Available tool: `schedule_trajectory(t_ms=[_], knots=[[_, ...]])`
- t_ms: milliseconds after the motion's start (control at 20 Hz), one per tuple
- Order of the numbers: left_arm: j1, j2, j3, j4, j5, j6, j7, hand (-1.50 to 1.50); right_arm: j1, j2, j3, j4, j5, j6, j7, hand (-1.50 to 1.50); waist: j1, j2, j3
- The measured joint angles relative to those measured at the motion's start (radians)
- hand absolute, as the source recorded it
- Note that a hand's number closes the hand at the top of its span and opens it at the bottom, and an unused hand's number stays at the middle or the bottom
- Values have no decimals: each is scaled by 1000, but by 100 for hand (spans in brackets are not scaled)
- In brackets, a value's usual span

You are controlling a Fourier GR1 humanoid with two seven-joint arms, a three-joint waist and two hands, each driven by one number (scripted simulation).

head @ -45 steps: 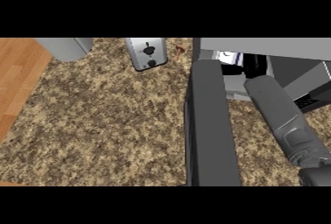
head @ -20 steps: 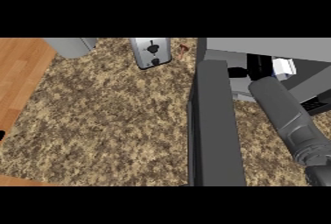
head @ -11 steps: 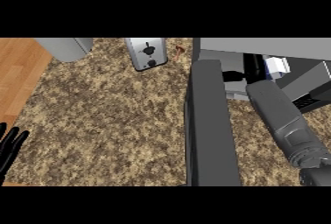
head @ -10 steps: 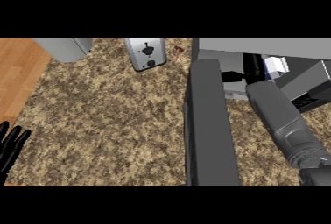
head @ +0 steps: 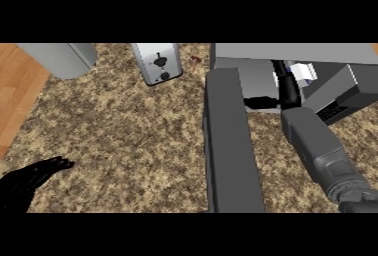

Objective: Pick up the milk, place it into the microwave and close the microwave

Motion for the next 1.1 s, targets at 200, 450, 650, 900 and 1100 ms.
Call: schedule_trajectory(t_ms=[200,450,650,900,1100], knots=[[-8,-19,-53,-11,-19,9,27,150,48,11,-23,2,-32,113,-34,-150,-14,-7,0],[-10,-34,-159,-12,-59,63,57,150,123,42,-25,-16,-54,224,-74,-150,-38,-19,-2],[-11,-38,-233,-14,-87,105,83,150,200,40,-10,-63,-66,281,-91,-150,-52,-25,-3],[-49,-39,-313,19,-142,142,84,150,320,55,27,-147,-69,311,-109,-150,-66,-31,-4],[-82,-40,-394,41,-210,177,79,150,435,60,50,-235,-80,331,-113,-150,-77,-35,-5]])
